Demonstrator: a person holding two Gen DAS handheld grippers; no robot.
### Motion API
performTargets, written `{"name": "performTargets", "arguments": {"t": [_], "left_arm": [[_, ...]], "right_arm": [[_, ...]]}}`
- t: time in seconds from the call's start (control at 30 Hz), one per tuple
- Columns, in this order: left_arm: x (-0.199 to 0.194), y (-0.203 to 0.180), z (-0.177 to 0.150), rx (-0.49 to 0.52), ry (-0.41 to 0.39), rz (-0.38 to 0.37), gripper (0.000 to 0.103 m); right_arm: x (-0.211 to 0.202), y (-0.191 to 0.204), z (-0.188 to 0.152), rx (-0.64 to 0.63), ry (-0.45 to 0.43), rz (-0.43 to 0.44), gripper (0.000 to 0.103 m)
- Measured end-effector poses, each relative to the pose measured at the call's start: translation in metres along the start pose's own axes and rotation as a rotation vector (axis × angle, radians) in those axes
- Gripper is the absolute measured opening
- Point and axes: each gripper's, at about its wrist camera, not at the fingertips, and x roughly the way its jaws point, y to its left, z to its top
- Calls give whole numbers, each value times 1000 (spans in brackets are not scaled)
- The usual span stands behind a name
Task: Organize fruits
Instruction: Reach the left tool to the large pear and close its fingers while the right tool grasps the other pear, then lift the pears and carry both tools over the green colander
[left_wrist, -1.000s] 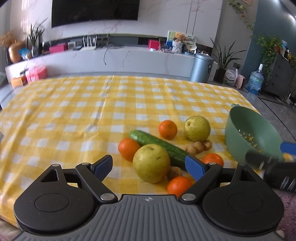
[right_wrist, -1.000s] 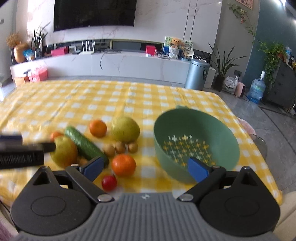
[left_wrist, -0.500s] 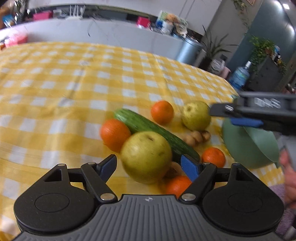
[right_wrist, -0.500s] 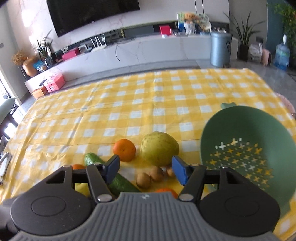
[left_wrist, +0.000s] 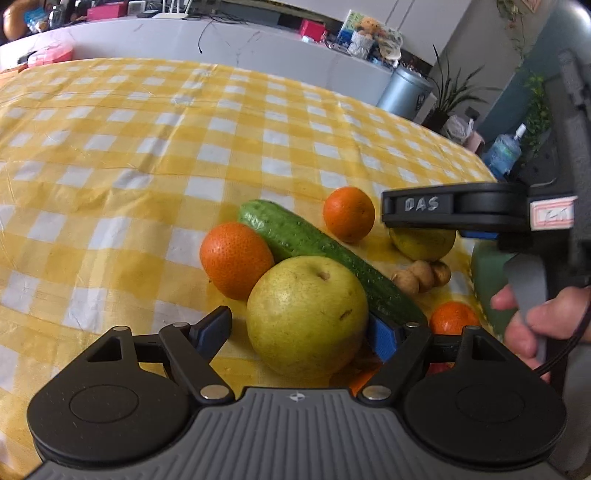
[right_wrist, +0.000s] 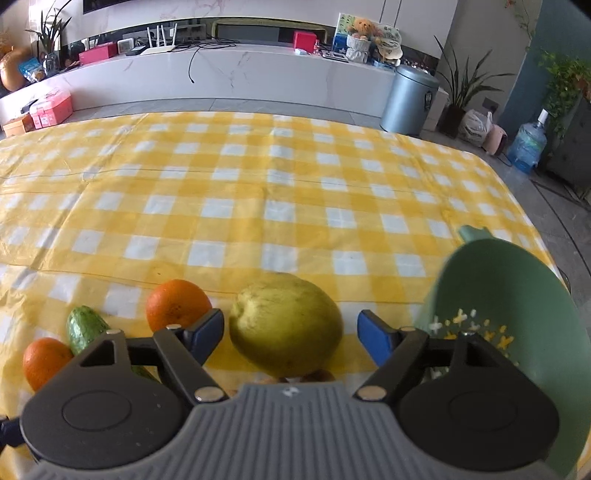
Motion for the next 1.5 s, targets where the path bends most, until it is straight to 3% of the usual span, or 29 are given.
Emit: {"name": "performTargets", "arguments": {"t": [0.27,0.33,0.43,0.6,0.83,0.93,1.2,1.37,1.5], "left_arm": [[1,-4,0,-8,-17,23,91],[0,-4,-1,-12,-18,10,86],[-2,-1,-1,-42,-10,-29,75],[-2,3,-1,-60,-6,-39,74],[-9,7,-7,-78,-31,-29,74],[-13,9,-10,-88,-36,-6,74],[-28,28,-10,-134,-33,86,74],[-41,44,-6,-181,-80,115,74],[-55,47,-2,-188,-116,105,74]], "right_arm": [[12,16,-4,-92,17,-57,73],[11,15,-4,-94,11,-73,68],[9,14,-6,-100,3,-70,67],[5,16,-13,-122,-25,-64,67],[-7,9,-19,-66,-66,51,67],[-10,1,-20,16,-63,109,67],[-36,-2,-26,60,-122,196,67],[-63,-3,-28,83,-182,306,67],[-83,-1,-31,55,-230,316,67]]}}
